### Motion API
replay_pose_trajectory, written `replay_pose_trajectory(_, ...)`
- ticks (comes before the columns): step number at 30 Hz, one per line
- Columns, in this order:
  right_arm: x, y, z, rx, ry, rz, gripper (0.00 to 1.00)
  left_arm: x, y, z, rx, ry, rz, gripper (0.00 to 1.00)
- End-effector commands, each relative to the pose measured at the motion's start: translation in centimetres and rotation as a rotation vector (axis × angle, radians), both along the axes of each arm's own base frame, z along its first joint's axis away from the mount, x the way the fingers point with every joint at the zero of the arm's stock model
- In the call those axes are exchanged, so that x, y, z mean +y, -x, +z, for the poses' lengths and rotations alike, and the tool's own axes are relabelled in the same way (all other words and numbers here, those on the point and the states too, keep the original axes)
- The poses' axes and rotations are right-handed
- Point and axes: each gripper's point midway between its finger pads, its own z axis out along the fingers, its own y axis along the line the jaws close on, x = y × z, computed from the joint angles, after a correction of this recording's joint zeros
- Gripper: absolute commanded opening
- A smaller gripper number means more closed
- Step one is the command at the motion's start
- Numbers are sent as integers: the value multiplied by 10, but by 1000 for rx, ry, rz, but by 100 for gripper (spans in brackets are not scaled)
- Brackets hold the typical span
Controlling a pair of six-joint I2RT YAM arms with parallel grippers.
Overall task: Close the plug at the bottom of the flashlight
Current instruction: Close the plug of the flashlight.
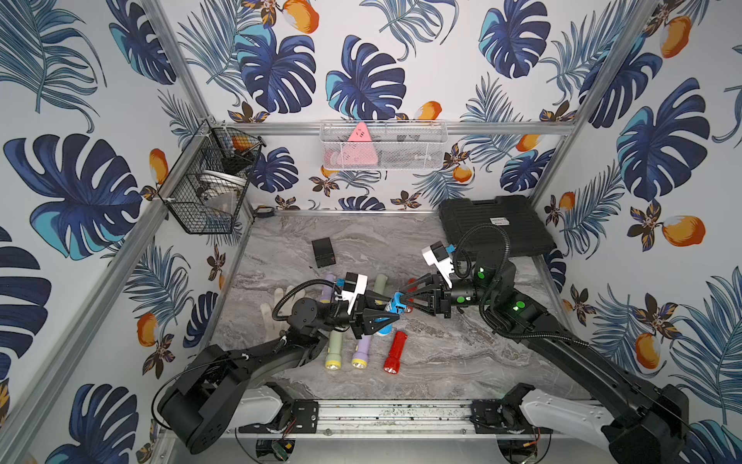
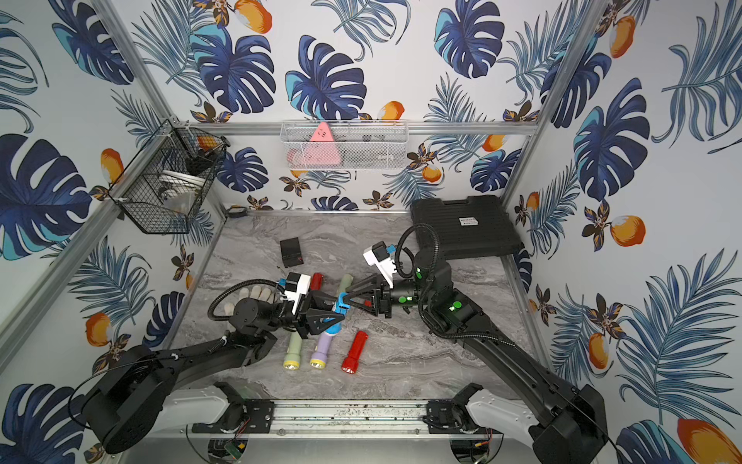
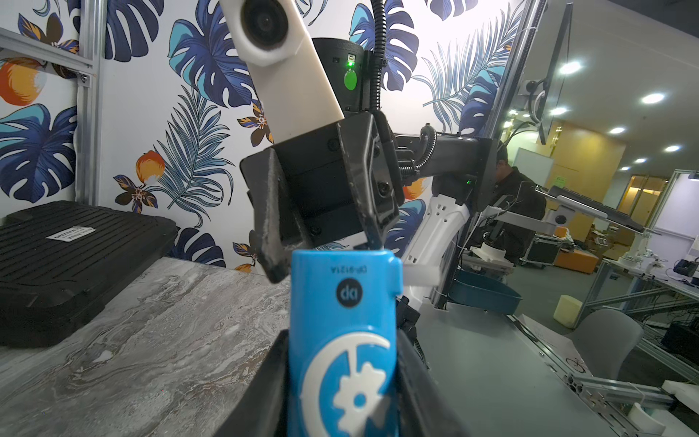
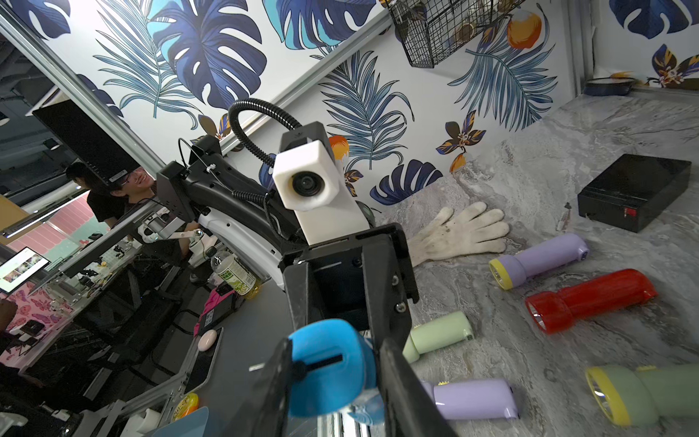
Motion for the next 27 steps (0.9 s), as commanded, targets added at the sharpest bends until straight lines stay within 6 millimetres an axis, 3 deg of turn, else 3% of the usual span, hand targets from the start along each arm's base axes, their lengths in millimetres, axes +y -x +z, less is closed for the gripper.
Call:
replay_pose_trajectory(1,-1,3,-29,108,80,-1,38,12,3,45,-151,141,63,0)
replay_pose_trajectory(10,9,4,-49,133,138,18,23,9,4,52,-179,139,33,0)
replay_pose_trajectory(17,9,5,-52,126,150,25,10,10,8,59,-204,145,22,0)
replay_pose_trajectory(27,5,3,-56,110,181,-6,5,12,12,61,-212,147,13,0)
